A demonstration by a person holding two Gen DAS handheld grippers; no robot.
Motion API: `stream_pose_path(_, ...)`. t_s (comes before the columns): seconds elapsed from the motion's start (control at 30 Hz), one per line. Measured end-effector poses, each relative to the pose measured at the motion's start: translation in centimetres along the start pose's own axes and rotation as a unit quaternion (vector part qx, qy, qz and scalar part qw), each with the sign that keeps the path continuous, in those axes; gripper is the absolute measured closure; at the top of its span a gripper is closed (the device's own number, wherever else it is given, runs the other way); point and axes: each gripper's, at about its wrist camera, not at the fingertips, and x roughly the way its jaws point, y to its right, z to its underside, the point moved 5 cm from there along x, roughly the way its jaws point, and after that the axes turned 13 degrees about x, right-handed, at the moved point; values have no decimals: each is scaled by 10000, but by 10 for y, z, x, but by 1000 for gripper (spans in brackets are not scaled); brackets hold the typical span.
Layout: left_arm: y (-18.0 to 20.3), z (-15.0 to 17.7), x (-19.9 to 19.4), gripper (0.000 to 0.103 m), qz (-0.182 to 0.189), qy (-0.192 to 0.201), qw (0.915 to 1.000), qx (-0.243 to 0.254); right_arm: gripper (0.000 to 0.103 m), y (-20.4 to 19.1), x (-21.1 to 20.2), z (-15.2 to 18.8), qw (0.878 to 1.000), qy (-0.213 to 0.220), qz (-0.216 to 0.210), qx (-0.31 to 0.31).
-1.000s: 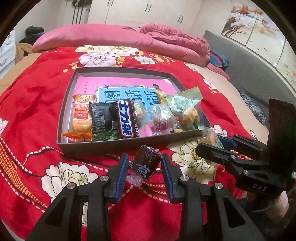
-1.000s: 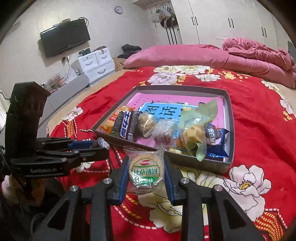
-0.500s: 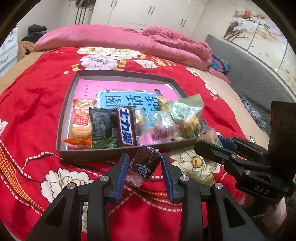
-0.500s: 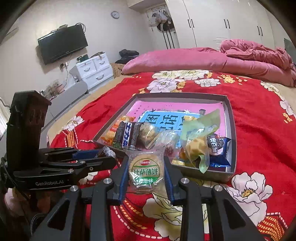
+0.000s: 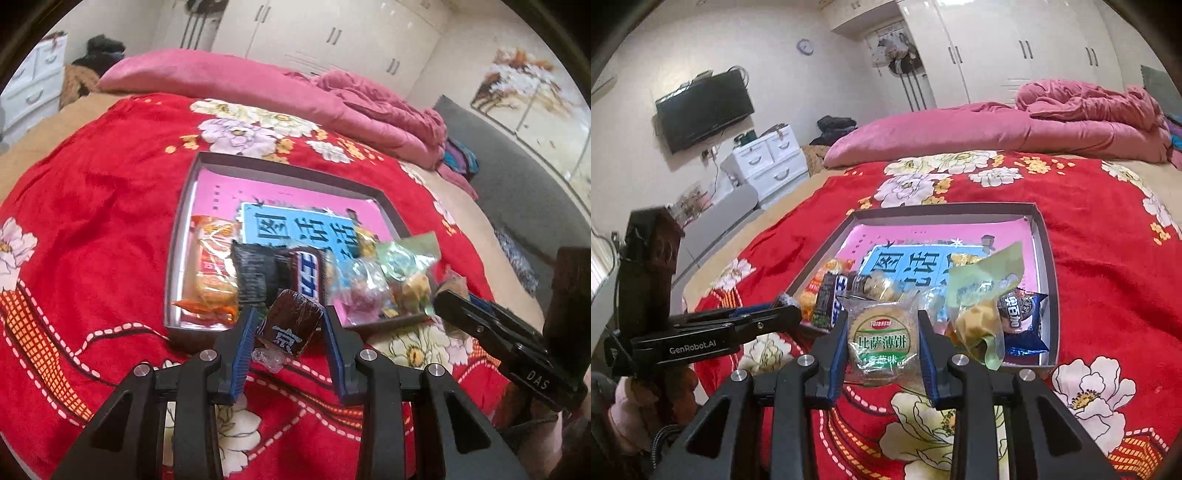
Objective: Organize snacks
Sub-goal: 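Lift the brown candy and round biscuit and carry both over the tray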
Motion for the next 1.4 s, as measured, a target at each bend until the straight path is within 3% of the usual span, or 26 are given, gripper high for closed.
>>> stream_pose_path(0.3,-15,-9,-4,66,-348,190,9992,19,69,9,-5,-15,9988,352,159,294)
stream_pose_path(0.57,-21,-13,0,66,-373,203,9991,-81,69,15,-9,-22,9971,555,353,374)
stream_pose_path(1.4,-5,-22,24,66,-478,88,9987,181,69,-2,0,-41,9964,589,488,375)
